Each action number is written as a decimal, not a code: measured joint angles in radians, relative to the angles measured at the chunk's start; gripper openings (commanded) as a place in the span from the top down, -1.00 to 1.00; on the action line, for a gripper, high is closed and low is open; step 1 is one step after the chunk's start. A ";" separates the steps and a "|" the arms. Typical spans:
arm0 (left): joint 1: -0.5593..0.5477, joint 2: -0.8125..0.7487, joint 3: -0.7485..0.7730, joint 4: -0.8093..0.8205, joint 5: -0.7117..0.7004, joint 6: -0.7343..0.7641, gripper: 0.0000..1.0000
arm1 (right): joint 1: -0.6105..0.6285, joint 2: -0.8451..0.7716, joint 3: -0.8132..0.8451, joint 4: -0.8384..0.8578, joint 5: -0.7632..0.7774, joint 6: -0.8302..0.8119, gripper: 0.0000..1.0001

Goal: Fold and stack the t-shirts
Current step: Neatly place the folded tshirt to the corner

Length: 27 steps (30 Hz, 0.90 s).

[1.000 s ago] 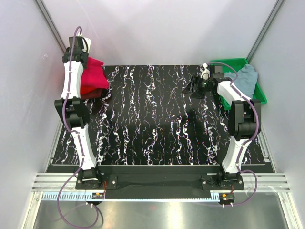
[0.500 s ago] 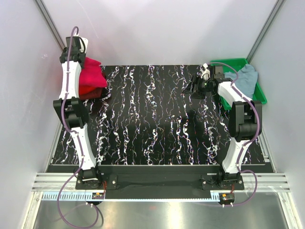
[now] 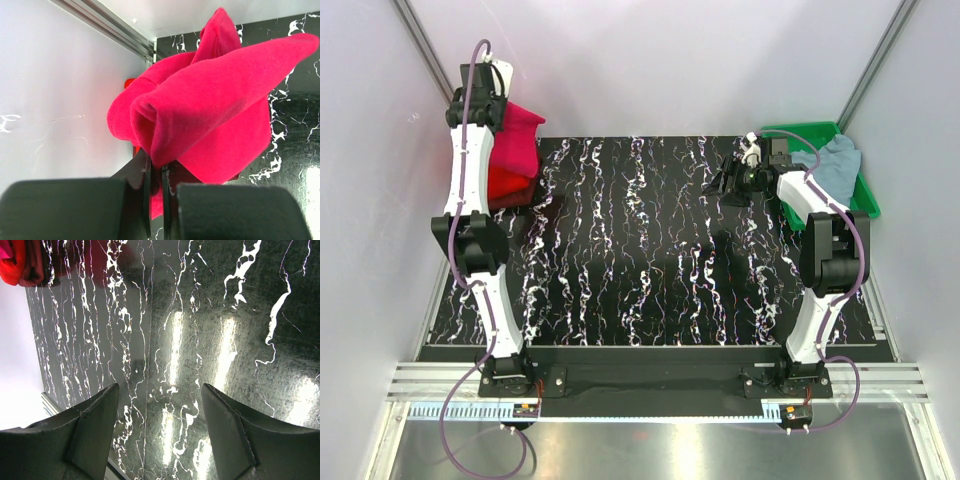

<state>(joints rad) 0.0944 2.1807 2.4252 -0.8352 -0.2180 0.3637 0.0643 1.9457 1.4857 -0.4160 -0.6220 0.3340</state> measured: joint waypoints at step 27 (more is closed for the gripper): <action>0.071 0.232 -0.018 0.097 -0.127 0.079 1.00 | -0.010 -0.113 -0.140 0.009 0.012 -0.021 -0.50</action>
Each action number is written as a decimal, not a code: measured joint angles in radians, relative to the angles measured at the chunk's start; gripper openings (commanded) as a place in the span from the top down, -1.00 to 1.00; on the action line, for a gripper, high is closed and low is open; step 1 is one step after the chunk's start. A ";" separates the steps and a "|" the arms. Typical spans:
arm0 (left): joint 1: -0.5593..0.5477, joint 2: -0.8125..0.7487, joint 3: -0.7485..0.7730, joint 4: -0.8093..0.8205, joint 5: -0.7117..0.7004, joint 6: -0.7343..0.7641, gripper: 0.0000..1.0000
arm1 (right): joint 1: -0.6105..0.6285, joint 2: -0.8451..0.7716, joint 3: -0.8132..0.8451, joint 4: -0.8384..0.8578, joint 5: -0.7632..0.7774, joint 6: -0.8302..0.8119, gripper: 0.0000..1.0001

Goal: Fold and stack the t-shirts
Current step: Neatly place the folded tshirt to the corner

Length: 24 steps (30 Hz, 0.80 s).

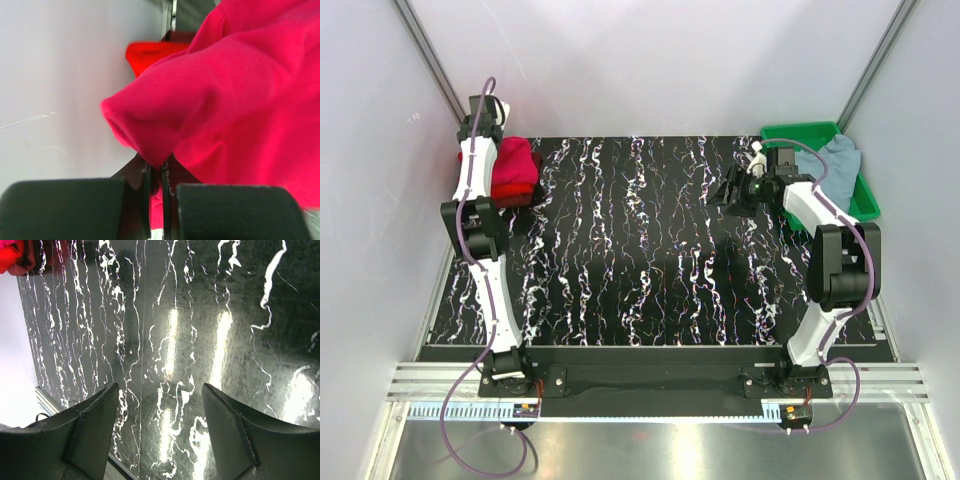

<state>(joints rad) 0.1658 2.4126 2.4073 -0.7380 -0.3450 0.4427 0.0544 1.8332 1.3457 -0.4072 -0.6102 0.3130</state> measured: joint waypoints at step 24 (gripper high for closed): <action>0.024 0.150 0.122 0.296 -0.193 0.071 -0.98 | -0.019 -0.101 -0.130 -0.002 0.026 -0.013 -0.52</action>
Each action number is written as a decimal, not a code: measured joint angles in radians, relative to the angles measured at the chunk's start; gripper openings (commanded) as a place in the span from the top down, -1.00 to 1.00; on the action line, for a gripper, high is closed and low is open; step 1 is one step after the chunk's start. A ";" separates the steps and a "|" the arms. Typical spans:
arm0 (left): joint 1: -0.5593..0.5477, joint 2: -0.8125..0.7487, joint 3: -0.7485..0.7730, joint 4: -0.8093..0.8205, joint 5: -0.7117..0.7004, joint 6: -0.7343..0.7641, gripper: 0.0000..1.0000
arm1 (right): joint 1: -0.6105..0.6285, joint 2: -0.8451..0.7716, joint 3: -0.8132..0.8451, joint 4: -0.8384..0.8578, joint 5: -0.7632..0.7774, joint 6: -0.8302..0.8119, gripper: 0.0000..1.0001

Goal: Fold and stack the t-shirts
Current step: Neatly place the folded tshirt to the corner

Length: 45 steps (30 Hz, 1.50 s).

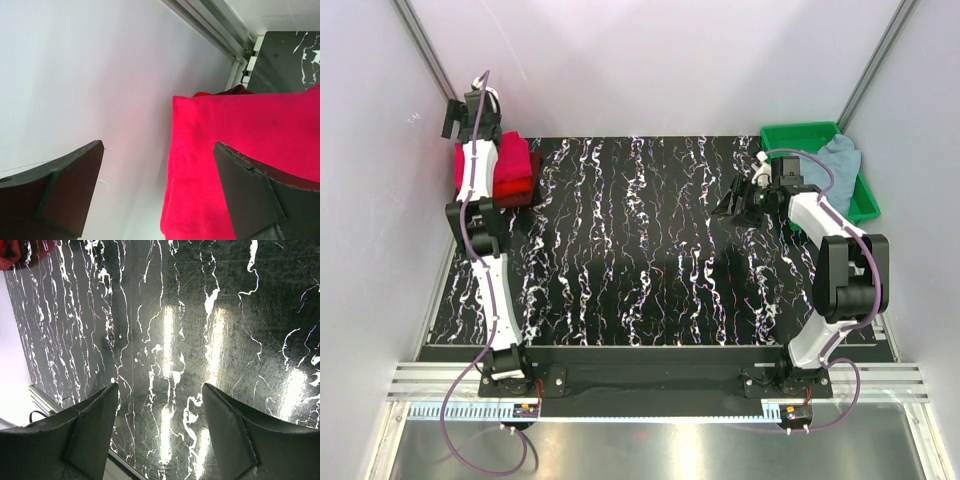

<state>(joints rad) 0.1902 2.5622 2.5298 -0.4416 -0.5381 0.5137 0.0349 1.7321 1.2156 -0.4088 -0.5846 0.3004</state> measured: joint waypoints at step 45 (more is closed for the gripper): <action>-0.452 -1.067 -0.980 -0.257 0.453 -0.621 -0.98 | -0.267 -0.383 0.136 -0.100 0.578 -0.222 -1.00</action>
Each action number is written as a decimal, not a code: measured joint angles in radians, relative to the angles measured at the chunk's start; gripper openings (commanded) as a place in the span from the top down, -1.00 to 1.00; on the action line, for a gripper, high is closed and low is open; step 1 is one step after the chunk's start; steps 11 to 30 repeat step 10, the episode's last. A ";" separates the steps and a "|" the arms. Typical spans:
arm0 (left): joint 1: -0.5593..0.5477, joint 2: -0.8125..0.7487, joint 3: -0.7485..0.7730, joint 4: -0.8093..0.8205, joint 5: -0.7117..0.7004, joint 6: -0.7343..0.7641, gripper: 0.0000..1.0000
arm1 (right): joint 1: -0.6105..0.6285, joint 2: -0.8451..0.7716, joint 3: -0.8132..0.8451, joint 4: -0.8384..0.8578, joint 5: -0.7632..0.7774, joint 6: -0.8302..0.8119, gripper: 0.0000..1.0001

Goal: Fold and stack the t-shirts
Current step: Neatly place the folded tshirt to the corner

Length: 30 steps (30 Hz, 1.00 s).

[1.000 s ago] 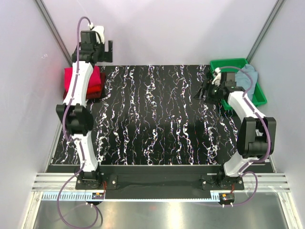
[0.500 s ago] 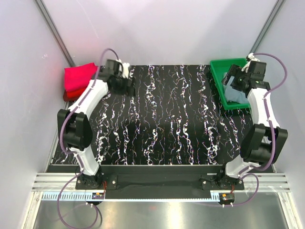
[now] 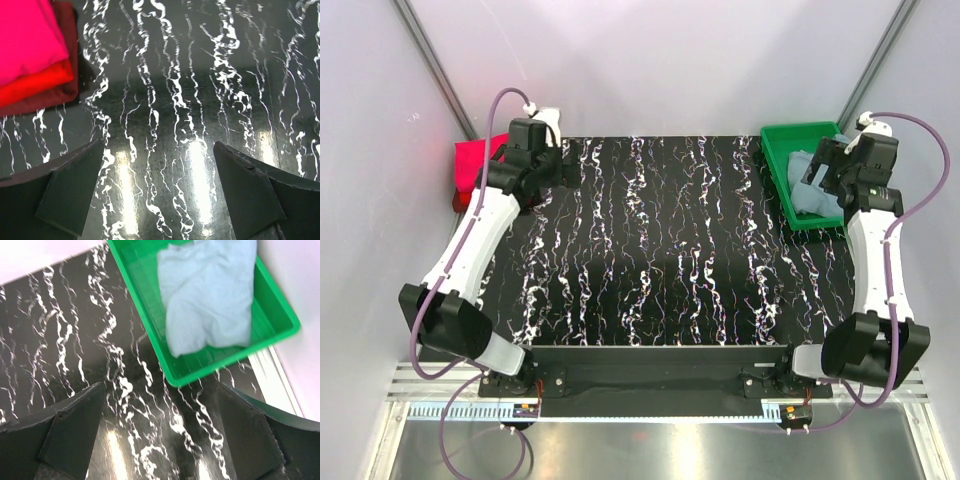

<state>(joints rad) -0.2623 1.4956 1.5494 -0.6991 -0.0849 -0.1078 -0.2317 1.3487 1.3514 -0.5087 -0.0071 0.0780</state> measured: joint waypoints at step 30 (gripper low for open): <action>0.016 0.018 -0.005 -0.008 -0.029 -0.051 -0.98 | 0.000 -0.073 -0.052 -0.039 0.036 0.001 -0.99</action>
